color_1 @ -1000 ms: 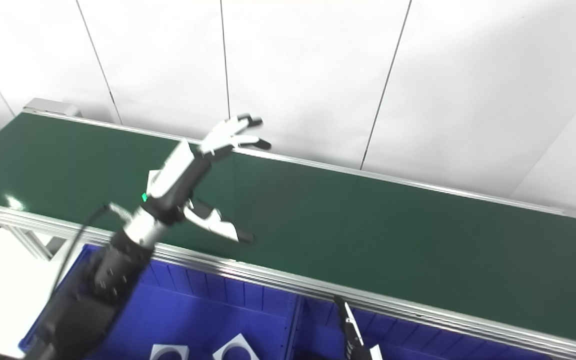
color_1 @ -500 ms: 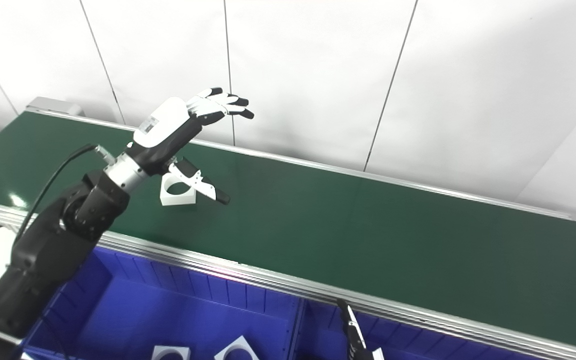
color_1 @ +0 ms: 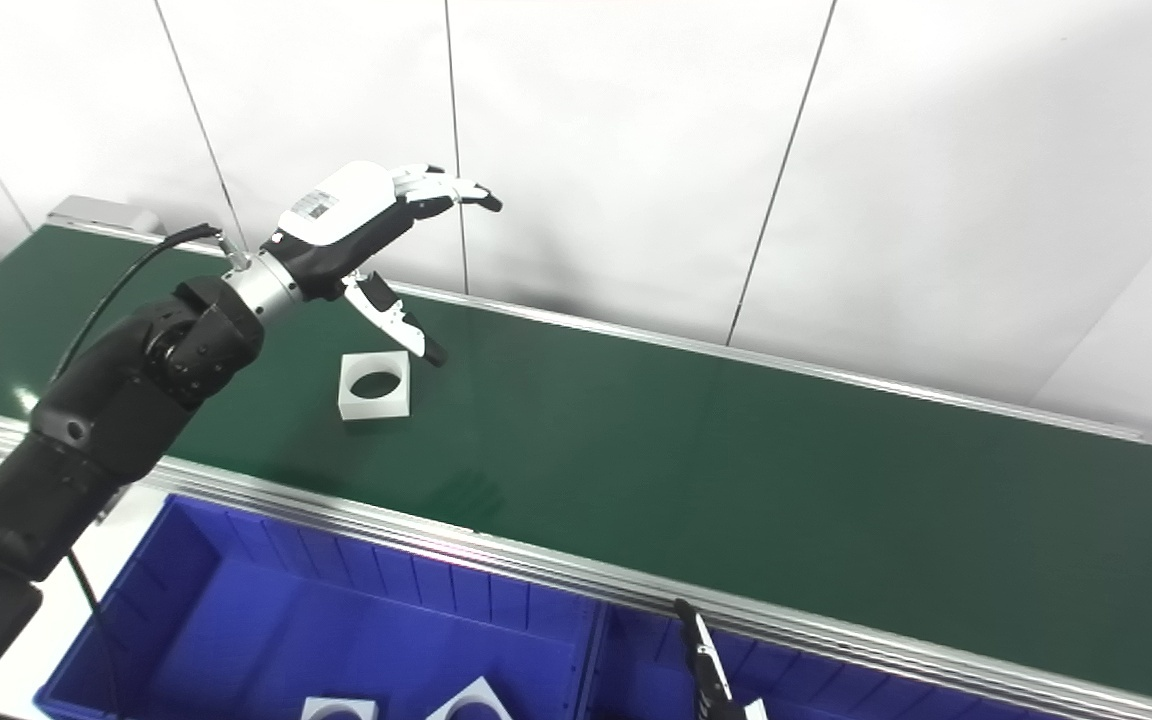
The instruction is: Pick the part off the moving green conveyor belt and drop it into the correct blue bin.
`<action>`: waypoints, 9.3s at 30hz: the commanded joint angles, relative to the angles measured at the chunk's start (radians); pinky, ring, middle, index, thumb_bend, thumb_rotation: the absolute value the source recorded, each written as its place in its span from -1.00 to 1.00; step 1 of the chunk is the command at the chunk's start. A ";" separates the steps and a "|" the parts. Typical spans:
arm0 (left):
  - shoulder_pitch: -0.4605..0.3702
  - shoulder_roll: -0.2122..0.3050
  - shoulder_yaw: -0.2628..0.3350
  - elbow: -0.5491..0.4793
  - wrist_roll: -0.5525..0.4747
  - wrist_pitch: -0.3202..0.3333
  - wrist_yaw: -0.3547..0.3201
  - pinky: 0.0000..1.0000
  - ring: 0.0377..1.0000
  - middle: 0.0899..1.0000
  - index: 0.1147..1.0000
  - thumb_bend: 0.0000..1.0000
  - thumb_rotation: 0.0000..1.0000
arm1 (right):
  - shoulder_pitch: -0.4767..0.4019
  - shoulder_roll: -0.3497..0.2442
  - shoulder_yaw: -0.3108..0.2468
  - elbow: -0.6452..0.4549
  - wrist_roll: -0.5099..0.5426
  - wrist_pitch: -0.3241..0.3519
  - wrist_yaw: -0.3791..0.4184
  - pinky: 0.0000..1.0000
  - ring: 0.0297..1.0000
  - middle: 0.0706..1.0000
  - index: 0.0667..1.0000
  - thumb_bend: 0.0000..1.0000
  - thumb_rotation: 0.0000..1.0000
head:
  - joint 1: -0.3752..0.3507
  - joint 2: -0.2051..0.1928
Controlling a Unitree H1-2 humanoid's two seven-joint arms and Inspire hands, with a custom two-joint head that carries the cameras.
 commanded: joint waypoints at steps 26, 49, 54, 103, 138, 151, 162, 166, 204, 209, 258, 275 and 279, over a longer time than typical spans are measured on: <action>-0.058 -0.108 -0.035 0.081 0.069 0.207 -0.053 0.74 0.70 0.74 0.85 1.00 -0.35 | -0.014 0.013 0.044 -0.032 -0.023 -0.053 -0.052 1.00 1.00 1.00 0.94 0.96 1.00 | -0.023 0.008; -0.032 -0.152 -0.086 0.029 0.126 0.551 -0.161 0.75 0.74 0.78 0.86 1.00 -0.49 | -0.013 0.009 0.063 -0.048 -0.030 -0.053 -0.069 1.00 1.00 1.00 0.94 0.96 1.00 | -0.035 0.019; -0.028 -0.160 -0.109 0.027 0.142 0.581 -0.178 0.77 0.74 0.78 0.87 1.00 -0.45 | -0.016 0.009 0.067 -0.046 -0.032 -0.053 -0.075 1.00 1.00 1.00 0.93 0.92 1.00 | -0.040 0.022; -0.070 -0.313 -0.245 0.274 0.250 0.557 0.154 0.40 0.28 0.38 0.36 0.71 -0.94 | 0.002 0.043 0.110 -0.082 -0.051 -0.052 -0.118 1.00 0.97 0.95 0.88 0.97 0.96 | -0.118 0.043; -0.067 -0.390 -0.197 0.264 0.135 0.599 0.085 -0.33 -0.23 -0.25 -0.08 0.04 -1.00 | -0.007 0.065 0.107 -0.087 -0.042 -0.052 -0.104 0.99 0.97 0.94 0.88 1.00 0.93 | -0.118 0.043; -0.065 -0.287 -0.182 -0.048 0.145 0.622 -0.052 -0.45 -0.35 -0.29 -0.08 0.04 -1.00 | -0.028 0.047 0.103 -0.071 -0.029 -0.052 -0.103 0.94 0.97 0.95 0.89 0.95 0.95 | -0.060 0.056; 0.045 -0.154 -0.141 -0.418 0.167 0.646 -0.211 -0.42 -0.32 -0.27 -0.08 0.04 -1.00 | -0.044 0.029 0.071 -0.095 0.001 -0.052 -0.079 0.94 0.96 0.97 0.91 0.93 0.99 | 0.018 0.163; 0.095 -0.126 -0.113 -0.531 0.176 0.657 -0.261 -0.41 -0.32 -0.28 -0.08 0.04 -1.00 | -0.039 0.033 0.038 -0.117 0.033 -0.052 -0.042 0.94 0.93 0.91 0.89 0.99 0.93 | 0.062 0.200; 0.553 0.014 0.193 -1.150 0.322 0.765 -0.646 -0.46 -0.37 -0.28 -0.07 0.03 -1.00 | -0.083 -0.020 -0.165 -0.186 0.162 0.008 0.152 0.84 0.87 0.89 0.88 1.00 0.91 | 0.410 0.331; 0.619 0.032 0.240 -1.173 0.320 0.776 -0.676 -0.50 -0.41 -0.30 -0.07 0.03 -1.00 | -0.092 -0.016 -0.176 -0.160 0.162 -0.015 0.162 0.82 0.86 0.88 0.88 1.00 0.91 | 0.403 0.325; 0.747 -0.068 0.139 -0.792 0.425 0.634 -0.336 -0.49 -0.40 -0.19 -0.14 0.04 -1.00 | -0.053 0.023 -0.164 -0.212 0.111 0.000 0.173 0.84 0.88 0.89 0.88 0.93 0.86 | 0.275 0.297; 0.728 -0.031 0.128 -0.897 0.510 0.667 -0.571 0.39 0.39 0.37 0.35 1.00 -0.25 | -0.054 0.022 -0.164 -0.207 0.110 -0.001 0.173 0.84 0.89 0.90 0.89 0.93 0.87 | 0.278 0.293; 0.723 -0.032 0.131 -0.903 0.517 0.661 -0.573 0.33 0.33 0.31 0.34 1.00 -0.24 | -0.055 0.023 -0.164 -0.206 0.109 -0.003 0.173 0.83 0.88 0.89 0.89 0.93 0.87 | 0.278 0.292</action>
